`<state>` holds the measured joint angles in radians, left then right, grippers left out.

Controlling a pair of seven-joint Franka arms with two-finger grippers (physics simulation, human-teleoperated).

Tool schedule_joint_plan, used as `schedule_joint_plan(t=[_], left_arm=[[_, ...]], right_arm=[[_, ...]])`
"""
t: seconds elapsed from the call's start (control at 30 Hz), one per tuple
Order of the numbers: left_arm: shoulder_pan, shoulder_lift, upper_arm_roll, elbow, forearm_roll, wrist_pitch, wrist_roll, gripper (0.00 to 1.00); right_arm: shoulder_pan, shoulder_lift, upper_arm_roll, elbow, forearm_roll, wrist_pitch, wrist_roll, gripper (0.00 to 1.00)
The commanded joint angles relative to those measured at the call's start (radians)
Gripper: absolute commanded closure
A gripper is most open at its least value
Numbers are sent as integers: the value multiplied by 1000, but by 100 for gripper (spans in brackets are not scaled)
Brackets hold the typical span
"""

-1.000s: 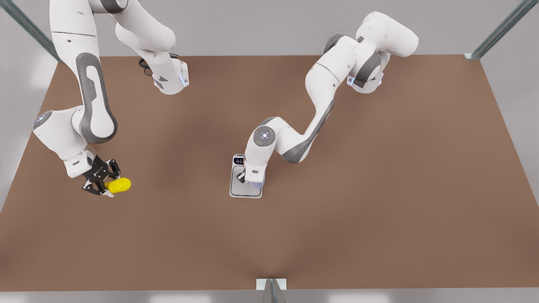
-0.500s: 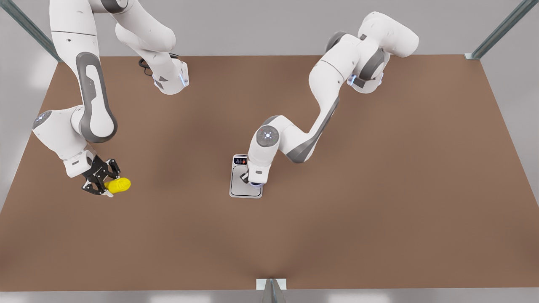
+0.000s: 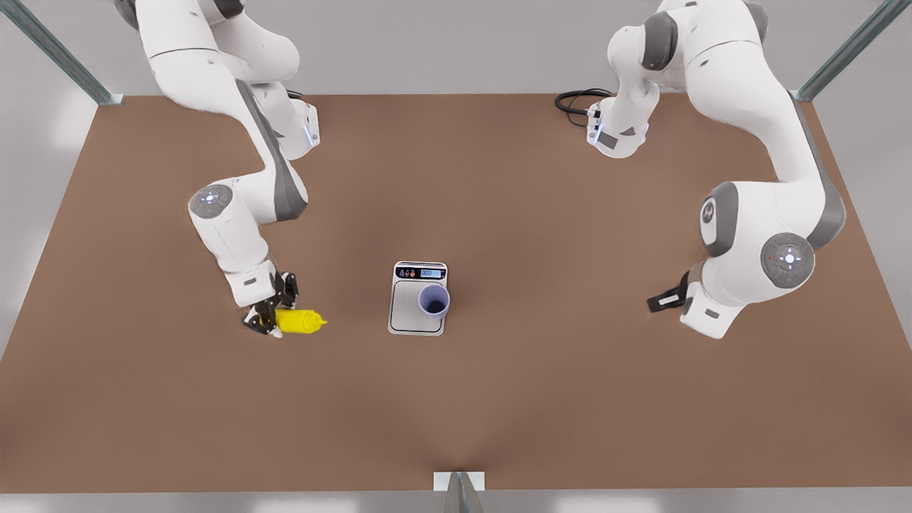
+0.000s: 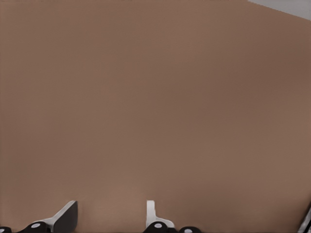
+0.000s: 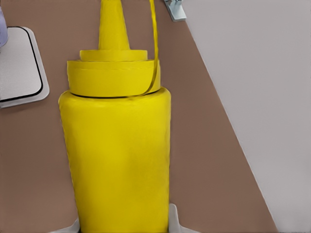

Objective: Move cup to the weight, pick up sauce bottle, pour sauce

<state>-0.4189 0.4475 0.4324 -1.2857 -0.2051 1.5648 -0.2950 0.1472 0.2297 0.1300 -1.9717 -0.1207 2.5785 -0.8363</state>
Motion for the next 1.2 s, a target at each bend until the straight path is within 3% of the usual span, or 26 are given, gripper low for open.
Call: schedule_joint_plan(t=[0.0, 0.03, 0.07, 0.1, 0.13, 0.23, 0.3, 0.37, 0.53, 1.17], left_arm=[[6, -19, -3, -18, -16, 9, 28, 2], [25, -99, -36, -127, -7, 82, 60, 1], [93, -185, -142, -227, 88, 142, 63, 0], [256, -222, -314, -233, 108, 116, 106, 0], [264, -291, -316, -288, 111, 123, 209, 0], [266, -280, -308, -241, 158, 110, 226, 0], [407, -210, -434, -146, 159, 81, 243, 0], [313, -187, -345, -142, 156, 83, 237, 0], [315, -173, -342, -141, 153, 86, 246, 0], [315, -170, -342, -55, 159, 87, 229, 0]], right_arm=[[11, 5, 0, 13, -46, -15, 46, 43], [32, 14, 0, 34, -149, -46, 160, 43], [58, 17, 0, 36, -221, -60, 247, 43], [83, 25, 0, 51, -269, -89, 308, 43], [106, 33, 3, 71, -346, -121, 371, 43], [222, 65, 2, 134, -513, -211, 444, 43], [302, 95, 2, 188, -600, -294, 445, 43], [348, 109, 2, 209, -642, -363, 445, 42], [439, 180, 3, 320, -725, -555, 442, 42], [517, 335, 2, 356, -915, -682, 442, 42]])
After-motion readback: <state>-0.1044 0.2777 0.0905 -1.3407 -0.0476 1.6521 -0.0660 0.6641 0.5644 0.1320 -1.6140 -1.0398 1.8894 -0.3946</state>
